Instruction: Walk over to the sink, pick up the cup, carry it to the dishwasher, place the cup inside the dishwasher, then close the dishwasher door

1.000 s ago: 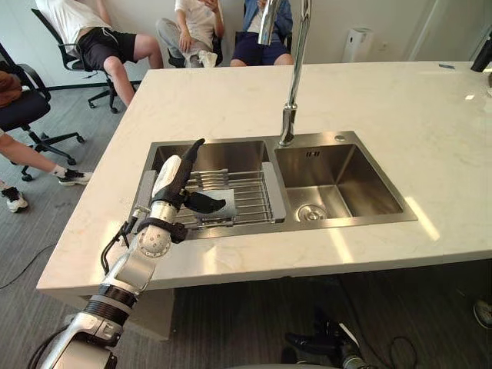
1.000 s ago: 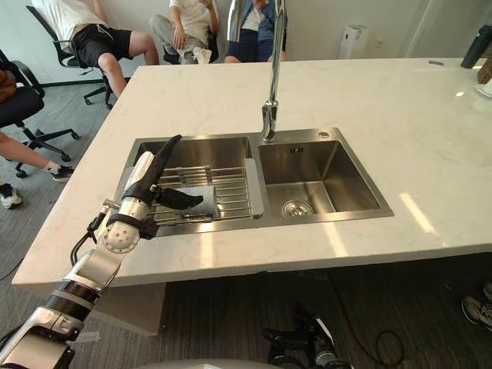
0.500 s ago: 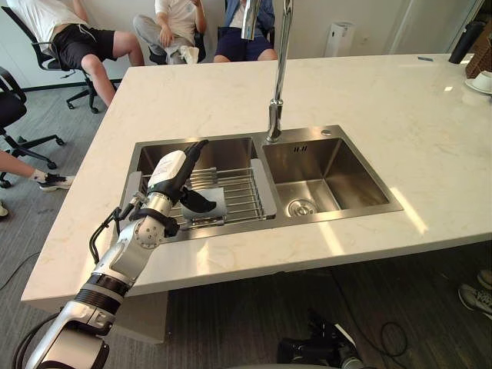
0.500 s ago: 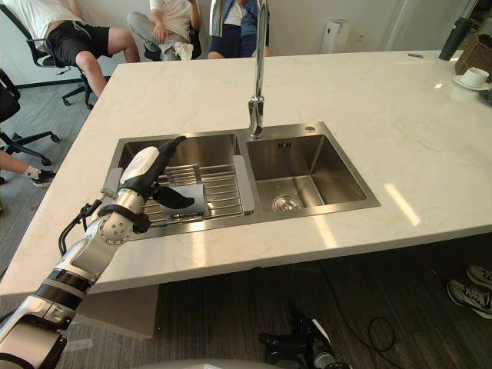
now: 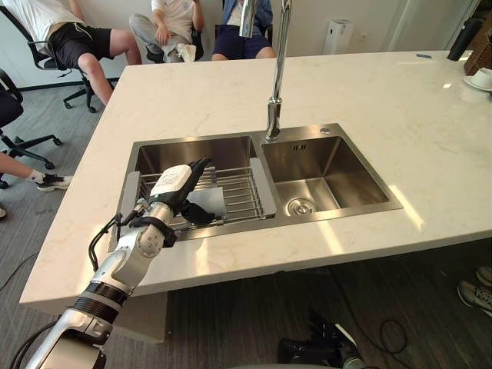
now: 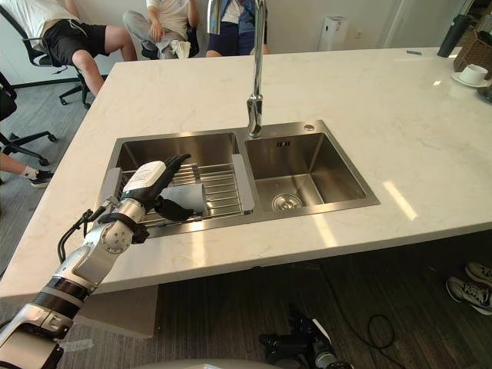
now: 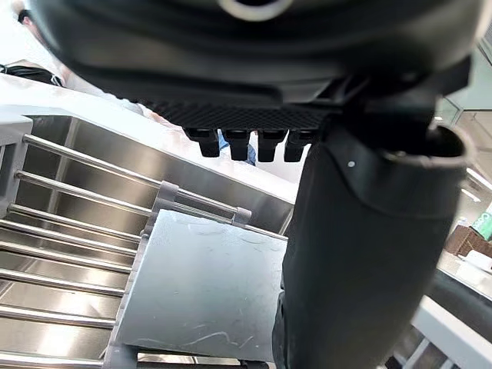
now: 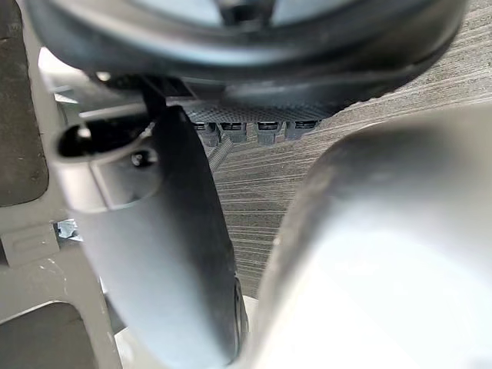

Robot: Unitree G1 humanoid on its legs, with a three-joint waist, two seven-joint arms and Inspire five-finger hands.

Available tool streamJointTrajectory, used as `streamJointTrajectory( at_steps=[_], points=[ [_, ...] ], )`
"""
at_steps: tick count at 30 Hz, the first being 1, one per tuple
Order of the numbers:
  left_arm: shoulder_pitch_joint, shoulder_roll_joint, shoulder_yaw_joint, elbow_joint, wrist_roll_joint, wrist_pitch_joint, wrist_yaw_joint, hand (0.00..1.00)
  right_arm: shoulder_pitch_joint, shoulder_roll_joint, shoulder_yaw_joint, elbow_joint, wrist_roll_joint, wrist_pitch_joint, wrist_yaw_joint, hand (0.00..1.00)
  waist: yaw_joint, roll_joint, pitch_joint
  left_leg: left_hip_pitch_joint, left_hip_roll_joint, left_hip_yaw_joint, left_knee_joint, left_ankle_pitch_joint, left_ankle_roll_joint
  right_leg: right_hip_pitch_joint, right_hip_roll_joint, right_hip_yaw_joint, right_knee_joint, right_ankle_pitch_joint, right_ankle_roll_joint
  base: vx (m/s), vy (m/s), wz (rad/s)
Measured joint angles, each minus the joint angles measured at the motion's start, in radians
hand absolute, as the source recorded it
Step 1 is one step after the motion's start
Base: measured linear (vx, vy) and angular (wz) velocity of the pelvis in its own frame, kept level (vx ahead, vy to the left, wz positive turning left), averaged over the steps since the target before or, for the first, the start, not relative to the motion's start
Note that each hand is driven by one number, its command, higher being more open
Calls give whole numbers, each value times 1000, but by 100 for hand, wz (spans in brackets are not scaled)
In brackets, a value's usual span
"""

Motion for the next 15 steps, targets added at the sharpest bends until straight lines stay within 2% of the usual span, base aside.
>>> streamJointTrajectory(
  at_steps=[9, 15],
  points=[
    [-15, 36, -21, 0, 19, 11, -59, 100, 0, -10, 0, 0, 0, 3, 6, 100, -8, 2, 1, 5, -1, 0, 0, -2, -1, -1, 0, 5, 0, 1, 1, -14, -4, -1],
    [-76, 59, -60, 34, 26, 24, -140, 100, 6, -17, 0, 0, 0, 16, 20, 100, -11, 12, 7, 7, -3, 0, 1, -2, -1, -1, -1, 8, -1, 3, 2, 0, 0, 0]
  ],
)
